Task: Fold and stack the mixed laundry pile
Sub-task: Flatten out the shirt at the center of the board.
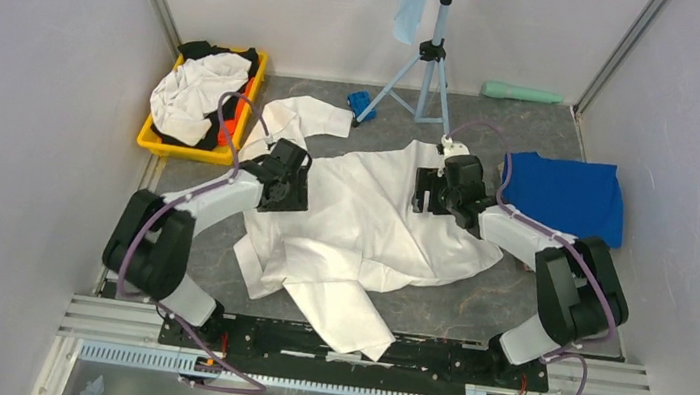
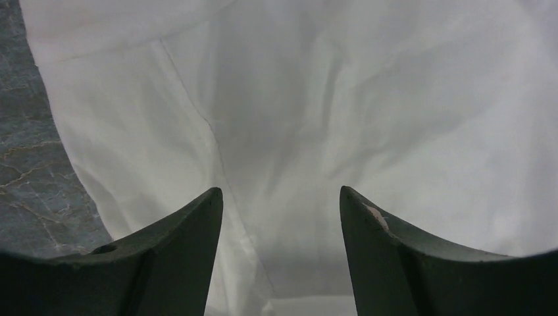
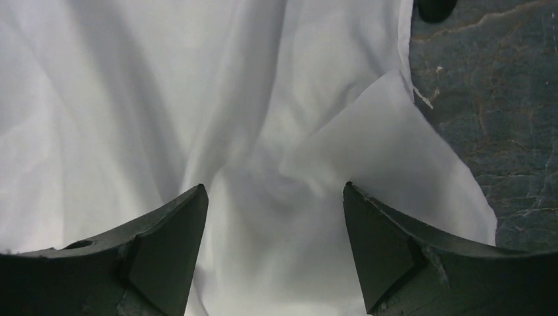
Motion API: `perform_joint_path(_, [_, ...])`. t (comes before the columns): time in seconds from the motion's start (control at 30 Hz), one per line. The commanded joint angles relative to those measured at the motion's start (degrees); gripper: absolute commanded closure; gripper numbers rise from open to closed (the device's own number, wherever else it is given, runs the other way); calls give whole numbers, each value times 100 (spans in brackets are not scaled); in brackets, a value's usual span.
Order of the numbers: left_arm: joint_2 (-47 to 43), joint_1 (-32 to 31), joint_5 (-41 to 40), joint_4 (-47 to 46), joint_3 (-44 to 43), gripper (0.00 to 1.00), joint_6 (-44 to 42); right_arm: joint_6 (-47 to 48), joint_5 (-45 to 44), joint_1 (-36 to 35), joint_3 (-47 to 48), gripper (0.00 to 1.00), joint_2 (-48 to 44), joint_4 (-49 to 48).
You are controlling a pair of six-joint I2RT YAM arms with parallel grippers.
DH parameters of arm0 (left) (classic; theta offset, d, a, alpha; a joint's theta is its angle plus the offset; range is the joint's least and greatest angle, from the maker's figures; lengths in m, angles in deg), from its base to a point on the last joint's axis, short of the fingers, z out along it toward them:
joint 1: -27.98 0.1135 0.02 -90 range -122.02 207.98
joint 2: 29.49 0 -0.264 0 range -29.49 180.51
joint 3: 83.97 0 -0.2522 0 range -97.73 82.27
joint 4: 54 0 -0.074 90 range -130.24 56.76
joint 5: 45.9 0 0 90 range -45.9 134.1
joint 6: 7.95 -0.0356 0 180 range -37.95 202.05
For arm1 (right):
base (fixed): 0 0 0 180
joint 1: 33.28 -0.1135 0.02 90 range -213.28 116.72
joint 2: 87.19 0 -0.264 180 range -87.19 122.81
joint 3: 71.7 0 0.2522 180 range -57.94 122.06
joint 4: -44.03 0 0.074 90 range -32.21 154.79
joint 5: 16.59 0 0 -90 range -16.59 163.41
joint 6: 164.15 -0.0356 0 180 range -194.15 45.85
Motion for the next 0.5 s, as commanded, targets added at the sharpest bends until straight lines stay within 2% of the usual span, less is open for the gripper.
perform_joint_path(0.0, [679, 129, -294, -446, -58, 29, 262, 40, -505, 23, -173, 18, 176, -139])
perform_joint_path(0.13, [1123, 291, -433, -560, -221, 29, 177, -307, -709, 25, -996, 20, -119, -89])
perform_joint_path(0.3, [1637, 699, -638, -487, -547, 30, -3, -682, -804, -49, -2073, 20, -969, 152])
perform_joint_path(0.33, [1693, 765, -662, -492, -584, 35, -41, -773, -794, -87, -2274, 19, -1162, 166])
perform_joint_path(0.47, [1761, 994, -641, -506, -771, 36, -106, -1255, -538, -344, -3090, 19, -1879, 120])
